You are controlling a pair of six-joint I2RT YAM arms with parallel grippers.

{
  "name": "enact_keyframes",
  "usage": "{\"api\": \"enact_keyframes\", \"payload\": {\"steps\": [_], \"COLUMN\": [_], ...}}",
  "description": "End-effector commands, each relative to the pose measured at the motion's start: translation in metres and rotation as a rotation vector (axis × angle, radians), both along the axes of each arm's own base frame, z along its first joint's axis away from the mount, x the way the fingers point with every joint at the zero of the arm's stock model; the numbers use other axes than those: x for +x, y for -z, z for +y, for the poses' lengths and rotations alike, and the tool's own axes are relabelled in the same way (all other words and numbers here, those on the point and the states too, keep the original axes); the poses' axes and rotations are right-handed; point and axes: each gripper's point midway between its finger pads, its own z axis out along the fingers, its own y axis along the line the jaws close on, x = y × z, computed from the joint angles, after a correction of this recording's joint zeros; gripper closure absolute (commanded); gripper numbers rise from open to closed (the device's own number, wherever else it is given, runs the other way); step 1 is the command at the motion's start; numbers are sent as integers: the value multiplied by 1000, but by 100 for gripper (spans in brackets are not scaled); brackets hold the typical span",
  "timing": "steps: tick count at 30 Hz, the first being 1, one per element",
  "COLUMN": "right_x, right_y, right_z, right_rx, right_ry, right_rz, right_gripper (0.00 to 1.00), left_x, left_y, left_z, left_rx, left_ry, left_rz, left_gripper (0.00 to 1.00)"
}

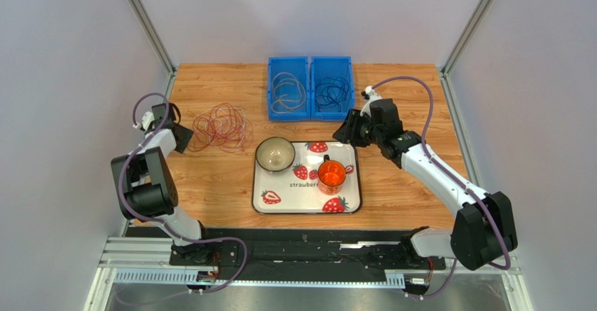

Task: Untangle the cables
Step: Untie the cable.

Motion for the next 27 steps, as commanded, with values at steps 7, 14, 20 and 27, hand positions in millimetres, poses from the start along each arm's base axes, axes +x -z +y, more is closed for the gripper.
{"api": "enact_keyframes", "payload": {"steps": [7,14,20,27], "right_x": [6,7,7,9], "right_y": [-7,-9,-22,-44], "right_z": [7,9,10,15], "right_rx": [31,36,42,39], "right_ry": [-10,-13,-10,-14], "right_rz": [-26,-24,-43,-76], "right_gripper": [56,56,56,56], "left_x": [20,26,21,-17], "left_y": [-15,-78,-237,-421], "left_z": [13,1,-16,-54], "left_rx": [26,30,174,296], "left_ry": [-8,22,93,249], "left_rz": [-52,-186,-466,-878], "left_gripper": [89,100,100,100]}}
